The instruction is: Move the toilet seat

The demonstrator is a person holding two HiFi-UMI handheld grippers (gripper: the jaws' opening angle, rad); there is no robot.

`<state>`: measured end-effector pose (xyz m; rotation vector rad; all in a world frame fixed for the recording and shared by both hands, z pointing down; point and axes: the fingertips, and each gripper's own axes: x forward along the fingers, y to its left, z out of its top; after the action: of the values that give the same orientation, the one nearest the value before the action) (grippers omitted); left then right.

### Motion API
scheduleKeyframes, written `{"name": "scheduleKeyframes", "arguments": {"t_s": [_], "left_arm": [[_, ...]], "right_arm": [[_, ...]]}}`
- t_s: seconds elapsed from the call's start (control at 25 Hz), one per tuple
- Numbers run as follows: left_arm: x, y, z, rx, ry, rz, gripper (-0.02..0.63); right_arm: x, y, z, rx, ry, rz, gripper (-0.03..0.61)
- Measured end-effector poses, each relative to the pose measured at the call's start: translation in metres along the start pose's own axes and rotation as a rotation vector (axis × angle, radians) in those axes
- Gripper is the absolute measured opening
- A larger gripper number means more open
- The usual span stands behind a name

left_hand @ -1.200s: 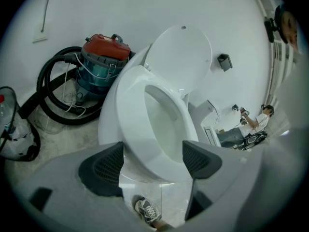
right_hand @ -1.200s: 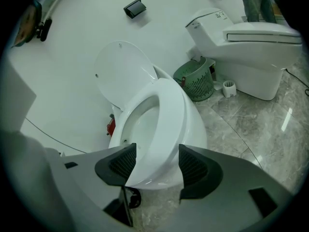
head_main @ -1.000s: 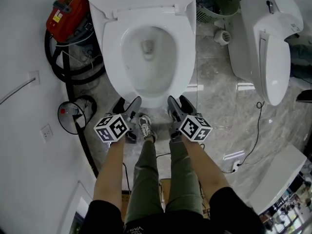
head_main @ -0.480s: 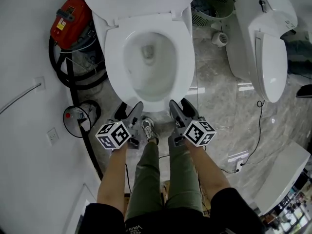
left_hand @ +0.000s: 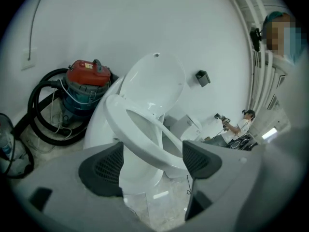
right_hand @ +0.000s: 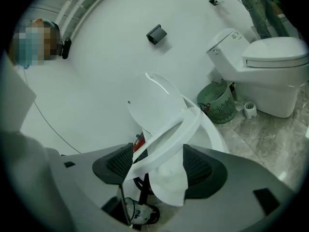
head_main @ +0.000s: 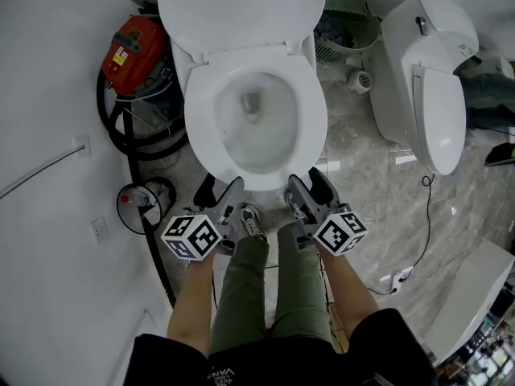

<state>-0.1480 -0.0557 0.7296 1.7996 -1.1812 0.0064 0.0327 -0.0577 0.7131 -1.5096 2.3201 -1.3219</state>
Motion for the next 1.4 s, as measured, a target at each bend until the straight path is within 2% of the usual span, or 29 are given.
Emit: {"name": "scheduleKeyframes", "arguments": {"t_s": [0.24, 0.4, 0.52, 0.76, 0.96, 1.12, 1.4], "left_arm": [[-0.010, -0.028, 0.042, 0.037, -0.040, -0.041, 0.385], [-0.014, -0.045, 0.068, 0.061, -0.054, -0.042, 0.390], [-0.013, -0.056, 0.089, 0.057, -0.070, -0.048, 0.397], [-0.009, -0.071, 0.116, 0.035, -0.070, -0.058, 0.403], [-0.008, -0.080, 0.137, 0.029, -0.043, -0.063, 0.413], [-0.003, -0.088, 0.159, 0.009, -0.069, -0.039, 0.422], [0.006, -0.101, 0.195, 0.000, -0.101, -0.031, 0.423]], "right_arm": [[0.001, 0.035, 0.041, -0.054, -0.057, 0.037, 0.311], [0.003, 0.055, 0.066, -0.107, -0.058, 0.044, 0.313], [0.008, 0.066, 0.086, -0.139, -0.052, 0.053, 0.316], [0.014, 0.080, 0.113, -0.137, -0.041, 0.078, 0.326], [0.022, 0.093, 0.133, -0.121, 0.008, 0.112, 0.336], [0.029, 0.102, 0.152, -0.131, 0.057, 0.159, 0.336], [0.044, 0.115, 0.182, -0.218, 0.113, 0.194, 0.336]]}}
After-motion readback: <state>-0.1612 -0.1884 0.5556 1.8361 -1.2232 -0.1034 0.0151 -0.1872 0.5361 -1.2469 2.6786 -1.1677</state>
